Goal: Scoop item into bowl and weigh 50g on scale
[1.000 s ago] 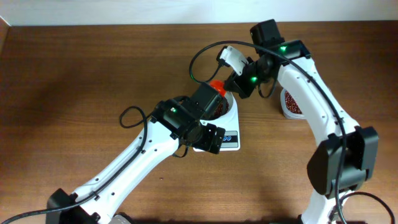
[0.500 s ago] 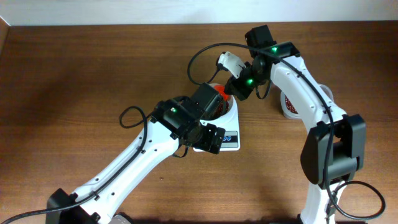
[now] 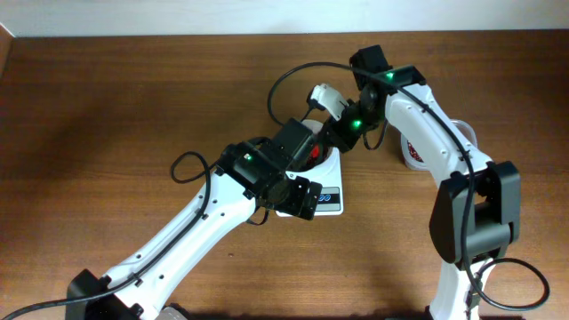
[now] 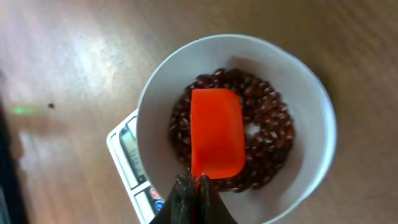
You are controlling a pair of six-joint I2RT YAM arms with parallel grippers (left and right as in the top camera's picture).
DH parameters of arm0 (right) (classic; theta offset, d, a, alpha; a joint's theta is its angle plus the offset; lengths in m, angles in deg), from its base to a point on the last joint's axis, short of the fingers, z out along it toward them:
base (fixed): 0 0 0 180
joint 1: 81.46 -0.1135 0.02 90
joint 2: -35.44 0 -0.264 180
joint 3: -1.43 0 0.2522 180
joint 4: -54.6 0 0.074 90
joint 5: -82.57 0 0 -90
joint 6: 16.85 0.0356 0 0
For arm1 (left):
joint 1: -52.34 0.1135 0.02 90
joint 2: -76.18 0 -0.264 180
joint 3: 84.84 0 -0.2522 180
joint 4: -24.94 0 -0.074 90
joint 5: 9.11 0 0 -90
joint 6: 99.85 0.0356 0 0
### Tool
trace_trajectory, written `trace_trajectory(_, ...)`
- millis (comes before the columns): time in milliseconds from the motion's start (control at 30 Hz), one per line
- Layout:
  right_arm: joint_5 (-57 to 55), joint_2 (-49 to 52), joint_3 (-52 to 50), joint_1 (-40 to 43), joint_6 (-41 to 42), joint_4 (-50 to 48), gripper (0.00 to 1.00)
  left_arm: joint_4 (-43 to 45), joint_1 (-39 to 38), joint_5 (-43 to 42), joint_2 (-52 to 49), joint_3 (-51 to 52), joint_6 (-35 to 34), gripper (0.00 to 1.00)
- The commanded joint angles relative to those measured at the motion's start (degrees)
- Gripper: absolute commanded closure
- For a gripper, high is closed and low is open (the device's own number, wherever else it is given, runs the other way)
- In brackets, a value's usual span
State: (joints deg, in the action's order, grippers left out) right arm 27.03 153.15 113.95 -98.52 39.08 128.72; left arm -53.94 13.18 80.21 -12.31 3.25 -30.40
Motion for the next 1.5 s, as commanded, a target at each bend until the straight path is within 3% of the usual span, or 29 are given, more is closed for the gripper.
trace_trajectory(0,-0.37,0.76,-1.27,-0.61,0.44,1.66,0.96,0.07,-0.07,-0.42,1.07,0.26,0.52,0.01)
trace_trajectory(133,-0.02,0.76,-1.27,-0.61,0.5,3.41,0.96,0.07,-0.07,-0.42,1.07,0.26,0.52,0.01)
trace_trajectory(433,3.61,0.76,-1.27,-0.44,13.6,3.28,0.96,0.07,-0.07,-0.42,1.07,0.26,0.52,0.01)
trace_trajectory(633,15.13,0.76,-1.27,2.49,16.81,3.1,0.96,0.07,-0.07,-0.42,1.07,0.26,0.52,0.01)
trace_trajectory(833,19.71,0.76,-1.27,7.58,21.31,0.39,0.96,0.07,-0.07,-0.42,1.07,0.26,0.52,0.01)
trace_trajectory(933,26.43,0.74,-1.25,8.96,21.51,-1.68,0.96,0.07,-0.07,-0.42,1.07,0.26,0.52,0.01)
trace_trajectory(1467,26.29,0.72,2.73,9.6,20.81,-1.7,0.96,0.07,-0.07,-0.42,1.07,0.26,0.52,0.01)
